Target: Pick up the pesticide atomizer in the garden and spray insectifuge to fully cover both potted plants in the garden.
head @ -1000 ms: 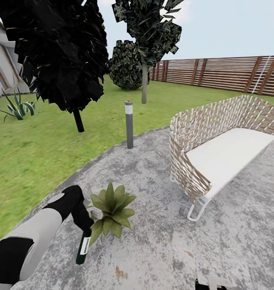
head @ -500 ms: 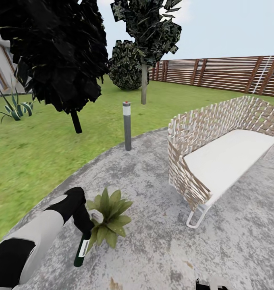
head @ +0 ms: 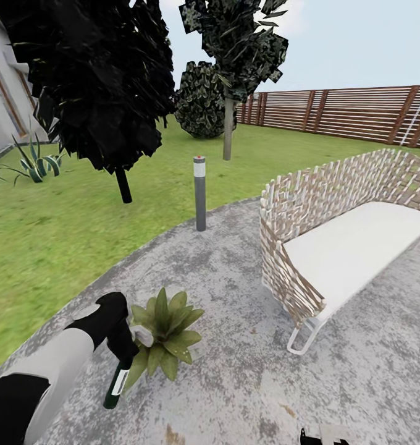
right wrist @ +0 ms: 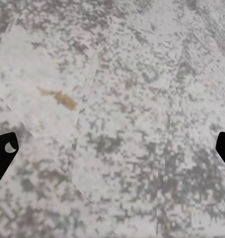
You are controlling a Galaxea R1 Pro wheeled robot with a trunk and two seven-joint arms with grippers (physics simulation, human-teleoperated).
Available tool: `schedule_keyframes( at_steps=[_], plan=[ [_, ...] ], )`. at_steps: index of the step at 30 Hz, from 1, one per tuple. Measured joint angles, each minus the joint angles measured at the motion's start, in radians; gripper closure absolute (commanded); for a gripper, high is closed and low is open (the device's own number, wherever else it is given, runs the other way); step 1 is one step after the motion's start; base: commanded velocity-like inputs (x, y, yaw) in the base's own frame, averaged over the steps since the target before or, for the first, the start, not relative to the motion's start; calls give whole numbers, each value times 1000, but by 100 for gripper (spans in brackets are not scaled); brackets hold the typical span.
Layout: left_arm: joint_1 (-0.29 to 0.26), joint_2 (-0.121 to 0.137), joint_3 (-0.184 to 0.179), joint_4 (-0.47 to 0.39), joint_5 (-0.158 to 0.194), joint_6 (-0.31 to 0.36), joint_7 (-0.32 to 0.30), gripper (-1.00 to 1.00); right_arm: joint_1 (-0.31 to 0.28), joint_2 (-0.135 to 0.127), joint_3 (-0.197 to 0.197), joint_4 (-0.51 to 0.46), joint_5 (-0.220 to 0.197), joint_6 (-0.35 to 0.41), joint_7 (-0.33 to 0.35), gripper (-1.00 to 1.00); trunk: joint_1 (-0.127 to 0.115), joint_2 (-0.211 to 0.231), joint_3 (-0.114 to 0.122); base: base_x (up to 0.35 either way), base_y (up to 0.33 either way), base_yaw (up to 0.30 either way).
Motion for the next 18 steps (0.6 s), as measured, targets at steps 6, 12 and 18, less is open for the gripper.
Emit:
schedule_keyframes(
  at_steps=[6, 12, 18],
  plan=[
    [20, -15, 10, -12, 8, 1, 11, 100, 0, 0, 0, 0, 0, 0, 0, -100, 0, 0, 0, 3, 0, 1],
    [7, -31, 8, -28, 12, 10, 3, 100, 0, 0, 0, 0, 0, 1, 0, -100, -1, 0, 0, 194, 37, 0],
    [3, -33, 5, -30, 4, 24, -11, 100, 0, 0, 0, 0, 0, 0, 0, -100, 0, 0, 0, 26, 7, 0]
  ],
)
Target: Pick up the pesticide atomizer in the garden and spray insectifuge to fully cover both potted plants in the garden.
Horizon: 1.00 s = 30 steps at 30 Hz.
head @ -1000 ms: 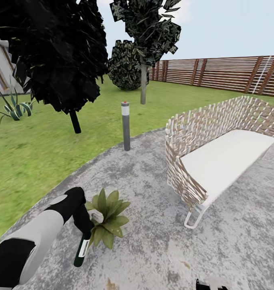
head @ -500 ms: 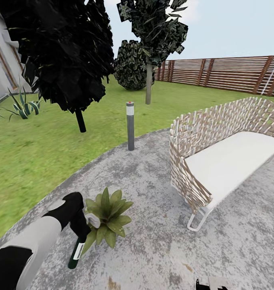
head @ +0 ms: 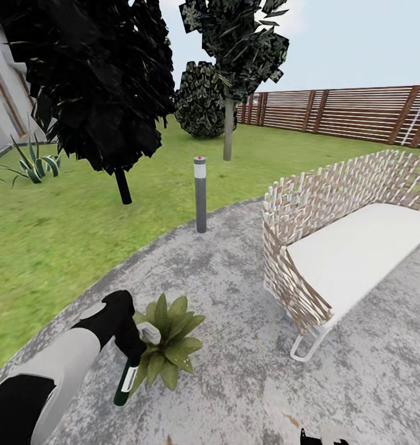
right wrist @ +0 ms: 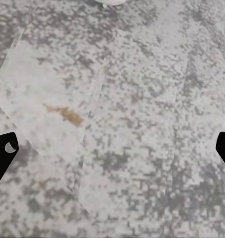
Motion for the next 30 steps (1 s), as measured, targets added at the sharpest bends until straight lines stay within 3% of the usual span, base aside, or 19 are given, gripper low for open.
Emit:
schedule_keyframes(
  at_steps=[5, 7, 10, 14, 18, 30],
  plan=[
    [-62, 0, -17, 1, -3, -2, -143, 100, 0, 0, 0, 0, 0, 0, 0, -100, 0, 0, 0, 0, 0, 0],
    [-82, 1, -54, 2, -2, -2, -166, 100, 0, 0, 0, 0, 0, 0, 0, -100, 0, 0, 0, 0, 0, 0],
    [-87, 8, -88, 7, 0, -1, -179, 100, 0, 0, 0, -1, 0, 0, 0, -100, 0, 0, 0, 0, 0, 0],
    [-74, 17, -96, 14, -3, -3, -186, 100, 0, 0, 0, -1, 0, 0, 0, -100, 0, 0, 0, 0, 0, 15],
    [-70, 45, -99, 16, -6, -8, -185, 100, 0, 1, 0, -1, 0, 0, 0, -100, 0, 0, 0, 0, 0, 213],
    [-36, 37, -100, 2, -6, -6, -164, 100, 0, 3, 0, -1, -1, -1, -1, -100, 0, 0, 0, 0, 0, 36]
  ],
)
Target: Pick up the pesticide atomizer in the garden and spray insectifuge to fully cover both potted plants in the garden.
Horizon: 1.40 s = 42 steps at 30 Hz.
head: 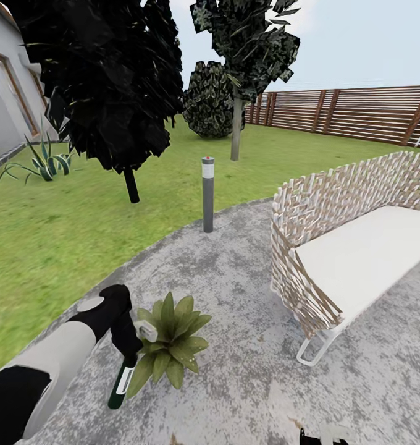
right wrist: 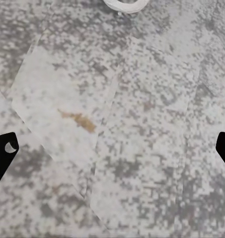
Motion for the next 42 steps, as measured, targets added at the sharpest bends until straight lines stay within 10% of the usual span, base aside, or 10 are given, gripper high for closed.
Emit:
schedule_keyframes(
  at_steps=[15, 42],
  plan=[
    [2, -2, 1, -1, 0, 1, 0, 100, 0, -1, -2, 0, -2, 0, -2, -100, 38, -70, -54, 0, 0, 0],
    [111, 2, 11, 15, 16, -3, 120, 100, 0, -5, 0, 1, 3, 1, 1, -100, 38, -70, -55, -4, -2, 0]
  ],
)
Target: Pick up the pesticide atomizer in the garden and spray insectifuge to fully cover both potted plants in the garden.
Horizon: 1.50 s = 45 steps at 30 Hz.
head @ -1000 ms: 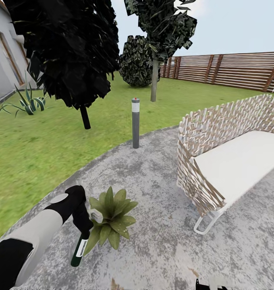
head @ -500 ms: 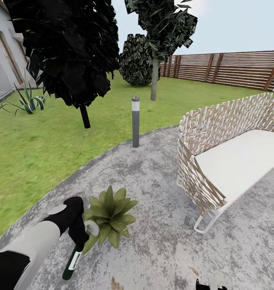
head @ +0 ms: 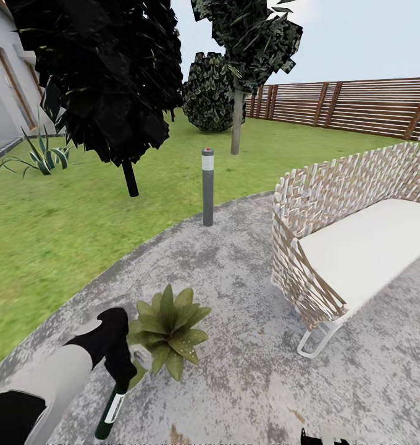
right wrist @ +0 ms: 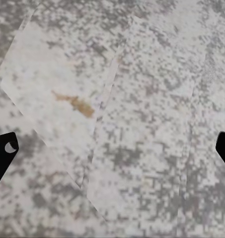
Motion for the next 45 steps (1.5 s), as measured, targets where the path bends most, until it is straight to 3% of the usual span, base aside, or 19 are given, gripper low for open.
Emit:
schedule_keyframes(
  at_steps=[12, 17, 24, 31, 39, 45],
  plan=[
    [9, 6, 0, 2, -4, 0, 1, 100, 0, 1, 0, -1, -2, -1, 0, -100, 0, 0, 0, -196, -22, -64],
    [9, 37, -1, 2, -4, -2, 3, 100, 0, 1, 0, 0, -1, -1, -1, -100, 0, 0, 0, -17, 13, -126],
    [8, 17, 0, -16, 0, 2, 2, 100, 0, 2, 0, 1, -2, -1, -2, -100, 0, 0, 0, -1, 17, -5],
    [5, 19, 0, -18, -1, 4, 1, 100, 0, 2, 0, 1, -2, 0, -1, -100, 0, 0, 0, 4, 271, -10],
    [5, 14, 6, -55, -2, 4, -1, 100, 0, 2, 0, 1, -2, 0, 0, -100, 0, 0, 0, 124, 299, -249],
    [9, 19, 1, -59, -1, 3, 1, 100, 0, 2, 0, 1, -2, -1, -1, -100, 0, 0, 0, 81, 74, -87]
  ],
)
